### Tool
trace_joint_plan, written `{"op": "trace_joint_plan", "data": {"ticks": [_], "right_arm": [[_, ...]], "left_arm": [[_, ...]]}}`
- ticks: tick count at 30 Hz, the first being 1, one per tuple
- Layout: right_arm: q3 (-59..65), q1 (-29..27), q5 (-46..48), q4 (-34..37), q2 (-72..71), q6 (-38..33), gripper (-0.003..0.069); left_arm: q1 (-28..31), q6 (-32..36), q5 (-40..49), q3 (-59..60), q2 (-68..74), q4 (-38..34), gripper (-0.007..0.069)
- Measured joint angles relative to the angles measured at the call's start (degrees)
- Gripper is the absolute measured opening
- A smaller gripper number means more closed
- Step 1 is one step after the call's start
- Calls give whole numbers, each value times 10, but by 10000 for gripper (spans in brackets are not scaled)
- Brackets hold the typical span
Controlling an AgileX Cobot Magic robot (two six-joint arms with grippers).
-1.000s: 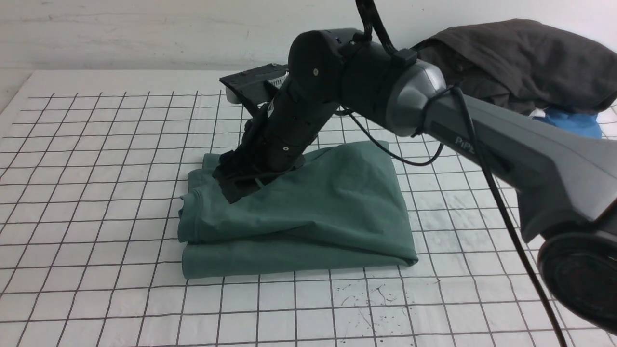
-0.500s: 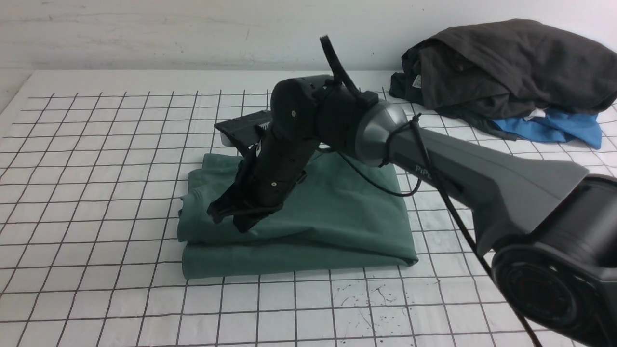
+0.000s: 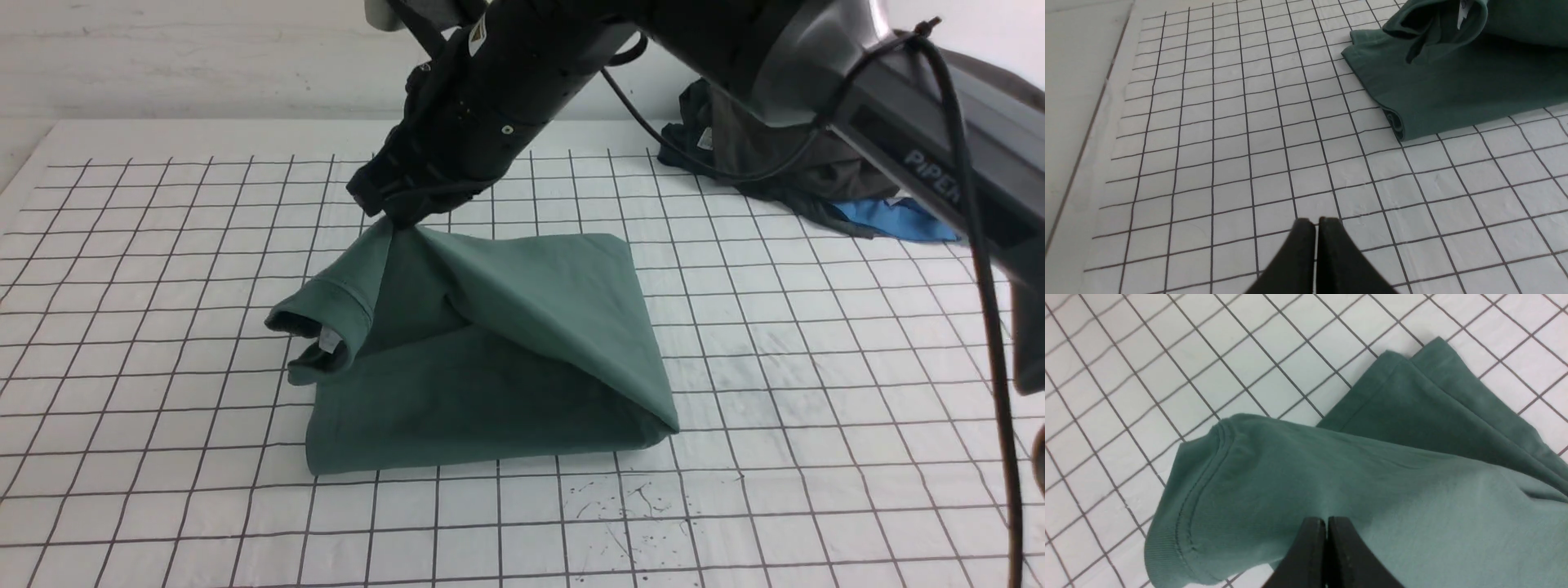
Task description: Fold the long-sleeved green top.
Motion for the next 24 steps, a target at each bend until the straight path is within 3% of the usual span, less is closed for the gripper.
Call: {"op": "trace_joint_plan", "data": {"ticks": [6, 16, 24], "right_arm": [[5, -2, 1, -39, 52, 13, -11], [-31, -61, -42, -64, 54, 116, -11], [-36, -20, -37, 75, 99, 63, -11]], "left_arm": [[0, -5, -1, 1, 0, 0, -8], [0, -6, -1, 1, 0, 0, -8], [0, -6, -1, 1, 0, 8, -8]]}}
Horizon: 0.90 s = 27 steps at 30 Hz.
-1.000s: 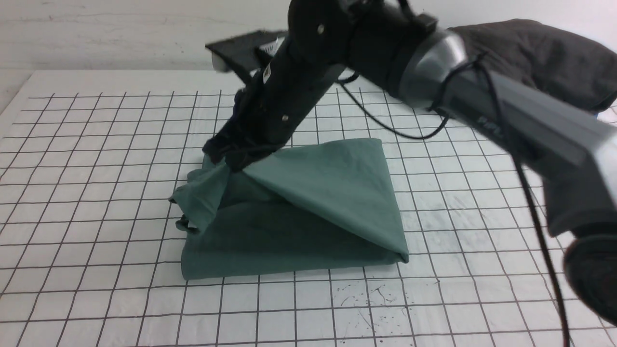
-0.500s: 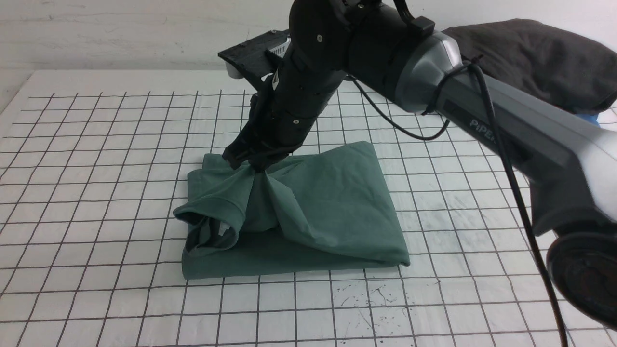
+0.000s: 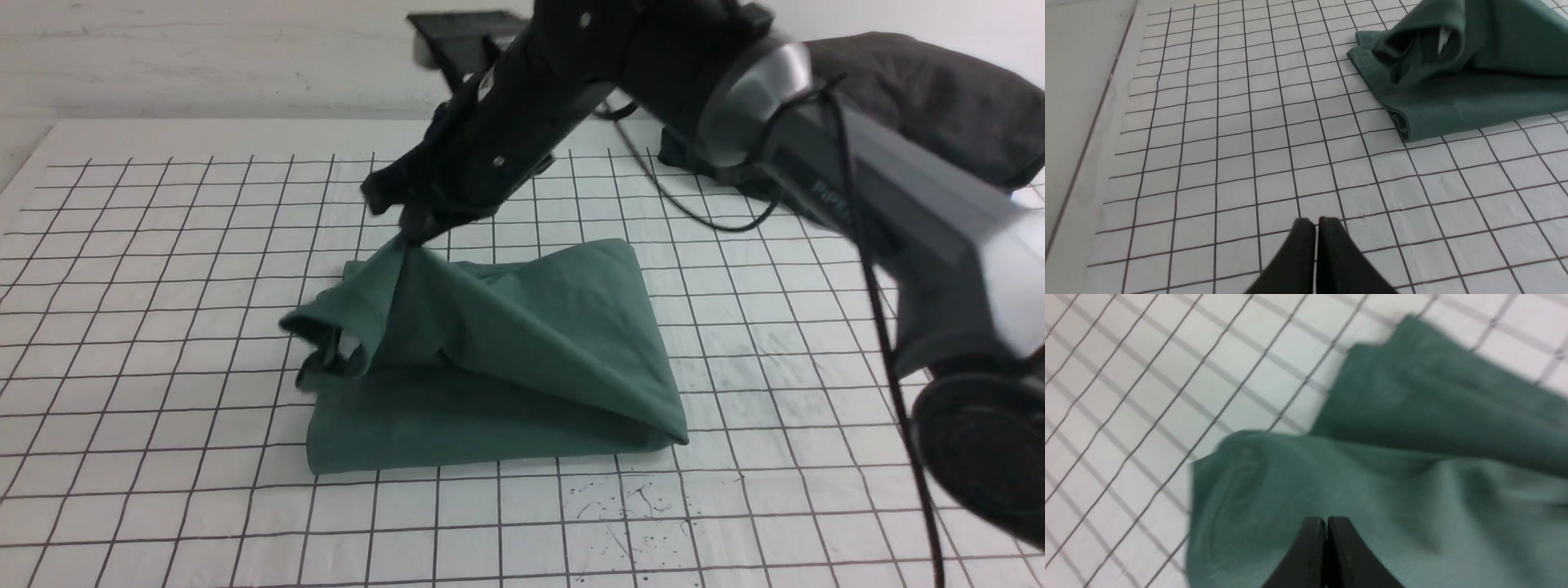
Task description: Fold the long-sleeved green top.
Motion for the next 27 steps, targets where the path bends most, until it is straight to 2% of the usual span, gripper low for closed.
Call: {"op": "trace_joint_plan", "data": {"ticks": [6, 11, 16, 17, 18, 20, 21, 22, 23, 25, 26, 27], "right_arm": [[1, 34, 30, 111, 97, -88, -11], [1, 27, 30, 137, 112, -106, 30], [1, 12, 29, 152, 99, -109, 209], [1, 6, 29, 152, 91, -108, 285], [1, 4, 29, 152, 87, -108, 318], [1, -11, 29, 137, 59, -100, 451], [1, -16, 29, 120, 46, -97, 491], [1, -17, 29, 112, 40, -96, 497], [1, -21, 29, 68, 15, -87, 535], [1, -23, 30, 0, -16, -70, 544], [1, -23, 30, -7, -20, -68, 543], [1, -23, 32, -59, -42, -53, 514]], "left_arm": [[0, 2, 0, 0, 0, 4, -8], [0, 2, 0, 0, 0, 4, -8], [0, 2, 0, 0, 0, 4, -8], [0, 2, 0, 0, 0, 4, -8], [0, 2, 0, 0, 0, 4, -8], [0, 2, 0, 0, 0, 4, -8], [0, 2, 0, 0, 0, 4, -8], [0, 2, 0, 0, 0, 4, -8], [0, 2, 0, 0, 0, 4, -8], [0, 2, 0, 0, 0, 4, -8], [0, 2, 0, 0, 0, 4, -8], [0, 2, 0, 1, 0, 4, -8]]}}
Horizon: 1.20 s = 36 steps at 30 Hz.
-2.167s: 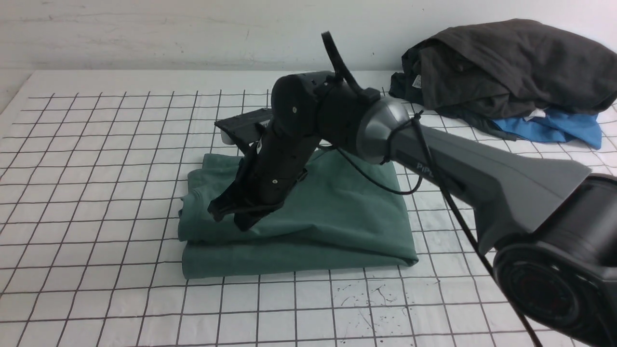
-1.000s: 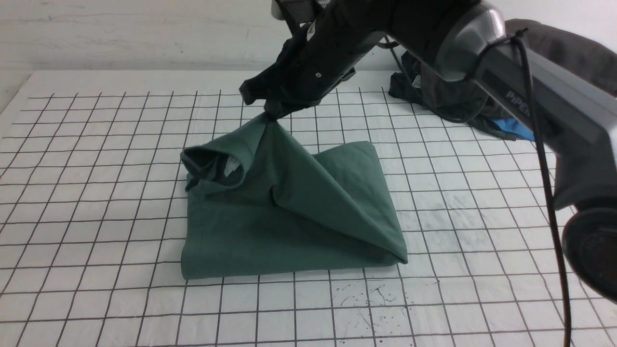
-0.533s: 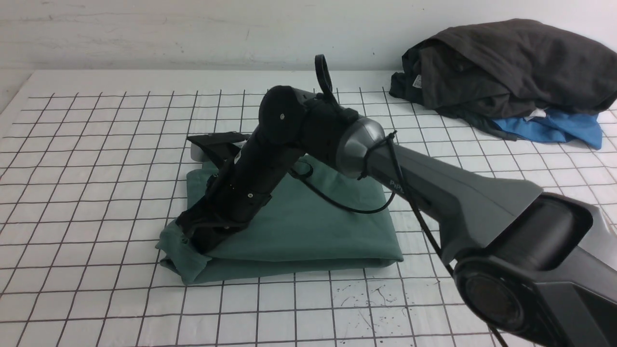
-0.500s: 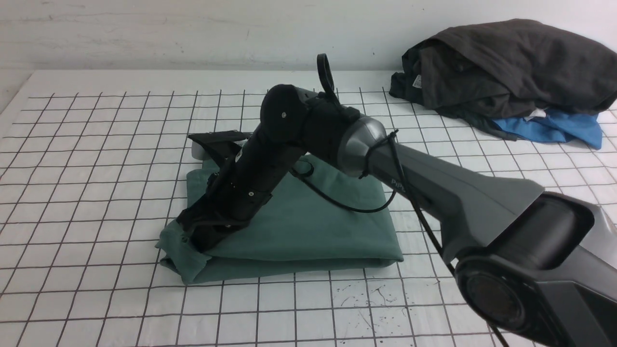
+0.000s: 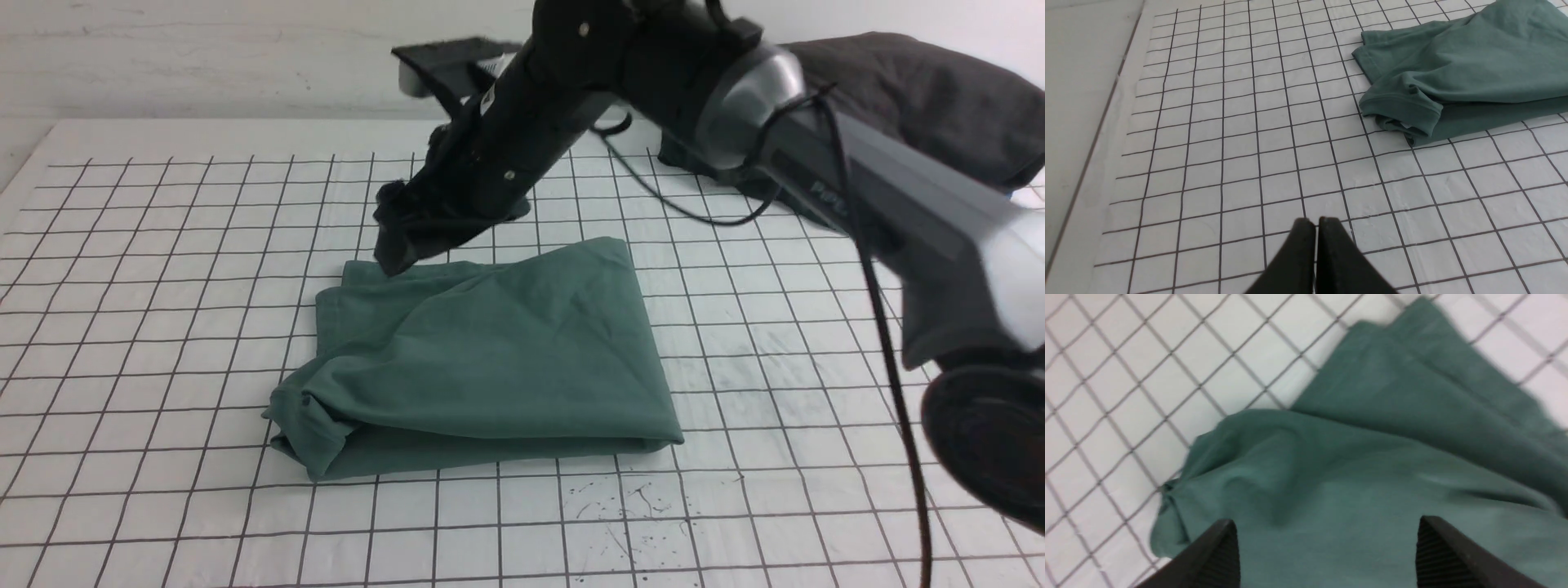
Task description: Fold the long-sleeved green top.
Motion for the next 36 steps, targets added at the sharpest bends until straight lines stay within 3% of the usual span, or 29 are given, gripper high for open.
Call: {"op": "trace_joint_plan", "data": {"ticks": [3, 6, 7, 9, 11, 20, 27, 36], "right_arm": [[0, 0, 1, -58, -24, 18, 426], [30, 0, 1, -109, -53, 28, 182], [33, 0, 1, -110, -54, 28, 168], [68, 0, 1, -123, -58, 29, 48], [114, -1, 0, -138, -51, 29, 3], [198, -4, -55, -158, 26, 47, -14], [197, -5, -54, -223, 37, 74, -14], [198, -32, -9, -231, -147, 55, -14]], "left_arm": [[0, 0, -2, 4, 0, 0, -8], [0, 0, -17, 21, 0, 1, -8], [0, 0, -18, 22, 0, 1, -8], [0, 0, -34, 35, 0, 1, -8], [0, 0, -46, 45, 0, 1, -8], [0, 0, -50, 53, 0, 1, -8], [0, 0, -49, 53, 0, 1, -8], [0, 0, -49, 53, 0, 1, -8]]}}
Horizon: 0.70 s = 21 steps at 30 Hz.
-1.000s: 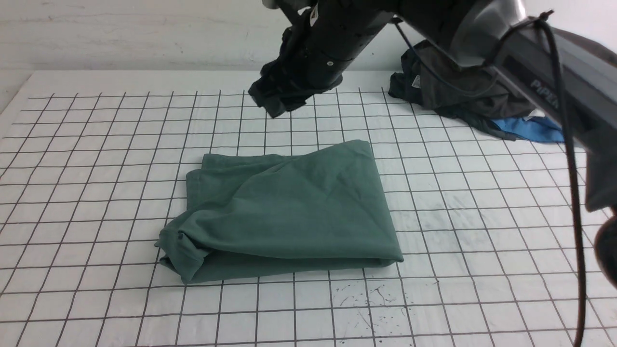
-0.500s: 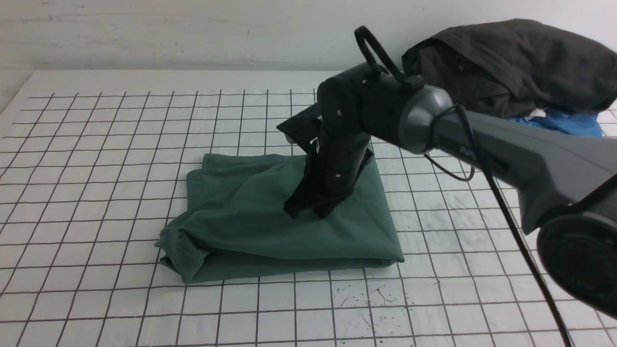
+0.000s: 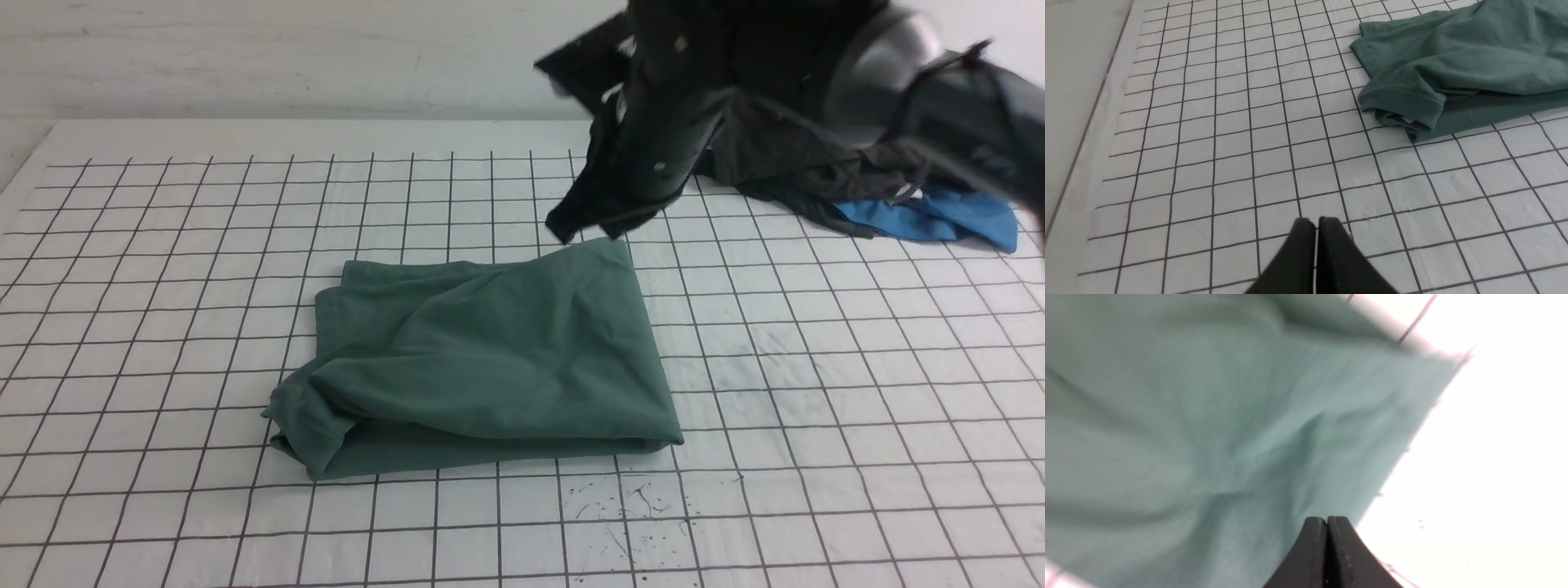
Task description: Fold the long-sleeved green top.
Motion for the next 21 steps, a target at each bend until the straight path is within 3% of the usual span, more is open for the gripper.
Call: {"op": "trace_joint_plan", "data": {"ticks": [6, 17, 21], "right_arm": [[94, -1, -3, 51, -170, -7, -14], [462, -1, -148, 165, -572, -18, -14], [567, -1, -200, 173, -682, -19, -14]], "left_arm": [[0, 0, 0, 0, 0, 0, -8], [0, 0, 0, 0, 0, 0, -8], [0, 0, 0, 0, 0, 0, -8]]}}
